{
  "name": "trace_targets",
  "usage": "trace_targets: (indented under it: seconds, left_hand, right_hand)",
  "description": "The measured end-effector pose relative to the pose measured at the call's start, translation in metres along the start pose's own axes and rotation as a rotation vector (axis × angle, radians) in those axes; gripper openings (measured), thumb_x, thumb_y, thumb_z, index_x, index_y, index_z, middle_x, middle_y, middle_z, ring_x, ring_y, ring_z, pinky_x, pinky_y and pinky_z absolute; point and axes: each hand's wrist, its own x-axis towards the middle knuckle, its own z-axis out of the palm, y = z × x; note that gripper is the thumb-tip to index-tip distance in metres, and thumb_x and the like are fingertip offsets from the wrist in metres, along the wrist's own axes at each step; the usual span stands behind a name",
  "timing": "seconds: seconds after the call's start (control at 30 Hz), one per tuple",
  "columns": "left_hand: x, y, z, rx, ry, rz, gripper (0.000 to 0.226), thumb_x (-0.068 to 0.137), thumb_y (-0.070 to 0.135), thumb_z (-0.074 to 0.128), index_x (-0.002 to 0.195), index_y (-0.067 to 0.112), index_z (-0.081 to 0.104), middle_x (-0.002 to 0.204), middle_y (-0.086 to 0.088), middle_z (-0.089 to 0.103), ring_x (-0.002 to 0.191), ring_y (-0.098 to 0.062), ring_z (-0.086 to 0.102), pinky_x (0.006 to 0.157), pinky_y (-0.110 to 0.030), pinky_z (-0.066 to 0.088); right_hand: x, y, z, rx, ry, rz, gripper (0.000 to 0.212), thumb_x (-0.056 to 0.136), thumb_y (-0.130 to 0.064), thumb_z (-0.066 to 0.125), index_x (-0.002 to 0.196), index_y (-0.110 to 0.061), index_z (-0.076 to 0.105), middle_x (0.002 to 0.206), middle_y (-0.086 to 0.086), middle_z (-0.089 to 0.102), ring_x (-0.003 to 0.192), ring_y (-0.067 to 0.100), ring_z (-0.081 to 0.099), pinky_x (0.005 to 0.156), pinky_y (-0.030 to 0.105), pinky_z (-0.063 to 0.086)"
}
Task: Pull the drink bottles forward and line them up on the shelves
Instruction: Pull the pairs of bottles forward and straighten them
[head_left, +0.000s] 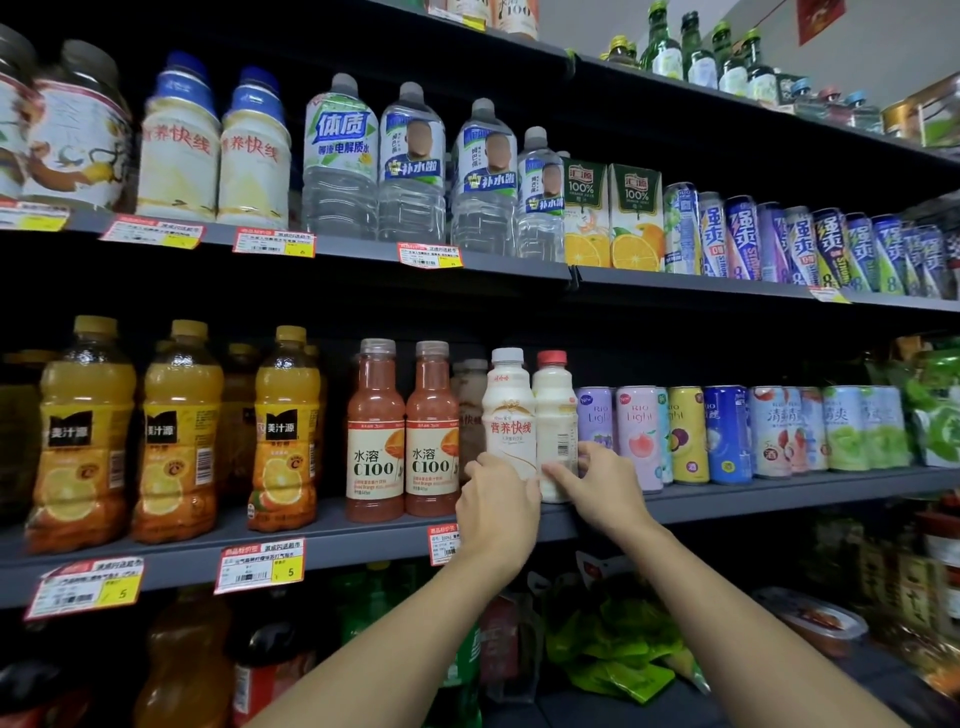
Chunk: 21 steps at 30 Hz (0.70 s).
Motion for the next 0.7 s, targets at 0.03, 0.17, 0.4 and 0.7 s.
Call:
trace_targets:
  seconds: [0.03,0.17,0.4,0.7]
  left_hand:
    - [0.000,-0.003,0.001,0.011,0.006,0.021,0.046,0.096,0.046,0.057,0.120,0.008,0.048,0.118,-0.012,0.060,0.106,-0.030,0.063,0.079,-0.035,0.047]
    - [0.004,-0.010,-0.005,0.062,0.060,0.076,0.044,0.093,0.047,0.062,0.112,0.009,0.052,0.106,-0.009,0.067,0.099,-0.028,0.066,0.072,-0.033,0.044]
    - [0.009,-0.011,-0.009,0.141,0.064,0.103,0.048,0.089,0.050,0.066,0.106,0.007,0.054,0.098,-0.007,0.067,0.091,-0.027,0.067,0.065,-0.030,0.041]
    - [0.014,-0.015,-0.008,0.122,0.060,0.129,0.046,0.089,0.050,0.067,0.104,0.009,0.054,0.095,-0.006,0.065,0.089,-0.026,0.067,0.063,-0.030,0.038]
  right_hand:
    - [0.000,0.001,0.000,0.008,-0.007,-0.002,0.030,0.087,-0.042,0.074,0.109,-0.023,0.070,0.104,-0.008,0.076,0.096,0.009,0.069,0.085,0.031,0.055]
    - [0.001,0.004,0.001,0.015,-0.034,-0.022,0.028,0.091,-0.038,0.072,0.113,-0.022,0.069,0.109,-0.006,0.076,0.102,0.011,0.068,0.087,0.030,0.052]
    - [0.006,0.004,-0.014,0.168,-0.248,0.004,0.018,0.098,-0.025,0.065,0.114,-0.028,0.057,0.101,-0.016,0.070,0.091,-0.003,0.065,0.085,0.022,0.054]
    - [-0.002,-0.011,-0.010,0.127,-0.103,0.035,0.034,0.079,-0.059,0.075,0.100,-0.035,0.065,0.096,-0.018,0.070,0.086,-0.004,0.064,0.073,0.021,0.052]
